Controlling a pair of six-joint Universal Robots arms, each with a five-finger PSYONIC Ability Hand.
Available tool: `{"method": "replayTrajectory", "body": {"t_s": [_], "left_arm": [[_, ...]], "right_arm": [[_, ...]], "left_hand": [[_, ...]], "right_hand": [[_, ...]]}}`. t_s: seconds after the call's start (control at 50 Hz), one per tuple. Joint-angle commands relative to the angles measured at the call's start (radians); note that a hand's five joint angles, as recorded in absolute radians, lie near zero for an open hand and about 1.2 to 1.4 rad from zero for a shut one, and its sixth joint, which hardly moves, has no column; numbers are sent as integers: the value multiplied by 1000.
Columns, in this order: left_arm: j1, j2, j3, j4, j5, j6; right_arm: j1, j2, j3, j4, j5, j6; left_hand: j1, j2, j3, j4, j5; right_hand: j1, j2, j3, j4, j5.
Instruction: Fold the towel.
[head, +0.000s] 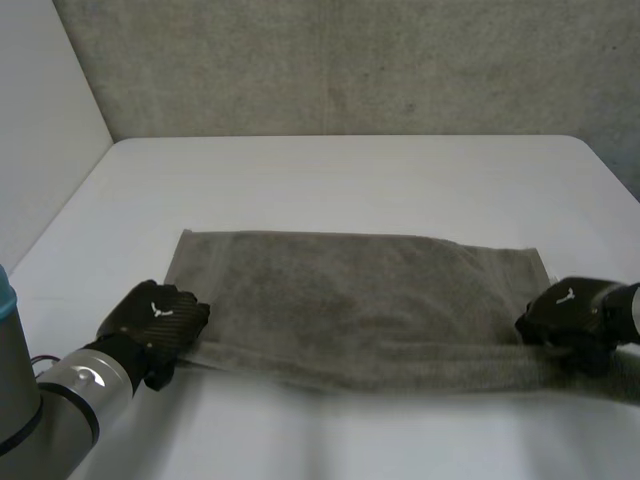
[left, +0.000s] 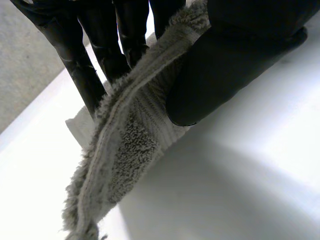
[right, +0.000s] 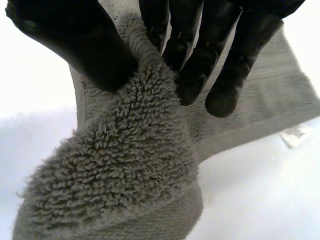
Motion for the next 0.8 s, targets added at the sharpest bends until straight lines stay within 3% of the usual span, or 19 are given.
{"method": "replayTrajectory", "body": {"t_s": [0.02, 0.22, 0.32, 0.48, 0.8], "left_arm": [[4, 2, -11, -75, 2, 12], [17, -41, 124, -30, 2, 48], [-6, -238, 302, 42, -1, 51], [-37, -518, 570, 41, -19, 52], [-38, -776, 923, 36, -52, 51]], "right_arm": [[-20, -9, 84, 41, -8, -105], [-37, 11, -12, 19, -31, -78], [24, 176, -201, -16, 5, 5], [117, 341, -426, -67, 67, 155], [173, 598, -765, -131, 126, 278]], "left_hand": [[196, 178, 179, 178, 201], [196, 178, 179, 178, 201], [196, 178, 179, 178, 201], [196, 178, 179, 178, 201], [196, 178, 179, 178, 201]], "right_hand": [[84, 61, 57, 57, 49], [84, 61, 57, 57, 49], [84, 61, 57, 57, 49], [84, 61, 57, 57, 49], [84, 61, 57, 57, 49]]}}
